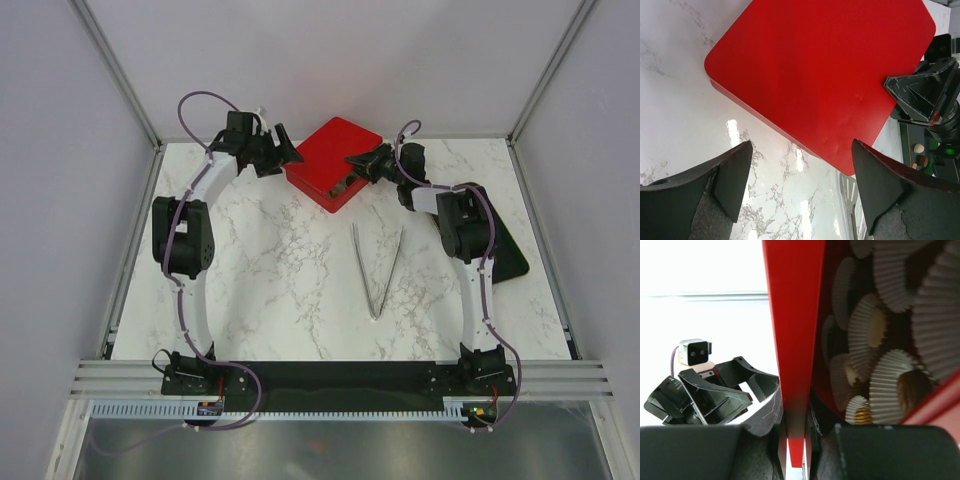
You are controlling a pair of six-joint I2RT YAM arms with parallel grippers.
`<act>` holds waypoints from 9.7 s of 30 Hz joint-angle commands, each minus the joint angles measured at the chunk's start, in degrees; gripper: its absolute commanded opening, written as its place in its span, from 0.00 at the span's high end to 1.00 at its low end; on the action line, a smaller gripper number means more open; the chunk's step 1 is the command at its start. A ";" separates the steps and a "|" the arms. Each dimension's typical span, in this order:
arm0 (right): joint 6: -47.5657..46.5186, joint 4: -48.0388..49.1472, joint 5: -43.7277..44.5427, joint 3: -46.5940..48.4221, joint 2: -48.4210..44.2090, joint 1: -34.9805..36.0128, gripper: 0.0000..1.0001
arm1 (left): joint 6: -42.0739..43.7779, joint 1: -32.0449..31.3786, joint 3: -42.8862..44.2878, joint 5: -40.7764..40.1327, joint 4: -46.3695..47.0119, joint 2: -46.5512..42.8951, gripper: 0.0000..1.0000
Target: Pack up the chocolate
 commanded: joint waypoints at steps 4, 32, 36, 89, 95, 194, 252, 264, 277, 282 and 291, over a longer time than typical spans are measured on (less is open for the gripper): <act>1.63 4.47 -1.34 0.44 0.46 -0.71 1.00 | -0.51 0.29 3.84 1.35 1.81 2.07 0.12; -0.04 5.35 -1.16 -7.83 -4.28 -2.65 0.85 | -0.08 0.46 4.20 0.91 1.10 3.39 0.12; -0.30 5.35 -0.99 -8.88 -4.99 -3.17 0.82 | -0.16 0.46 4.02 1.00 1.10 3.30 0.12; -10.84 -12.39 7.63 -7.05 -7.63 -7.92 0.47 | 0.54 0.38 13.34 1.96 2.33 13.23 0.16; -13.04 -15.03 9.91 -5.46 -6.84 -7.48 0.47 | 0.63 0.38 13.42 3.02 2.86 14.29 0.22; -12.87 11.15 26.35 -16.27 -9.56 -2.74 1.00 | 0.72 0.73 6.48 1.17 2.07 5.94 0.28; -11.73 17.92 26.08 -12.40 -2.44 -3.09 1.00 | 2.91 0.82 12.02 -3.92 0.14 12.80 0.62; -12.52 17.40 26.00 -12.40 -1.83 -2.91 1.00 | 4.23 1.78 12.37 -7.61 -1.01 13.41 0.49; -12.87 17.66 30.39 -14.33 -2.18 -1.42 1.00 | 5.28 2.05 11.23 -6.74 -0.83 11.04 0.34; -10.41 20.82 34.43 -17.76 -2.97 -1.42 1.00 | 5.72 2.13 11.93 -3.76 0.22 10.25 0.28; -7.60 23.55 35.84 -18.82 -2.18 -1.42 1.00 | 5.73 2.13 9.39 1.70 3.56 7.97 0.25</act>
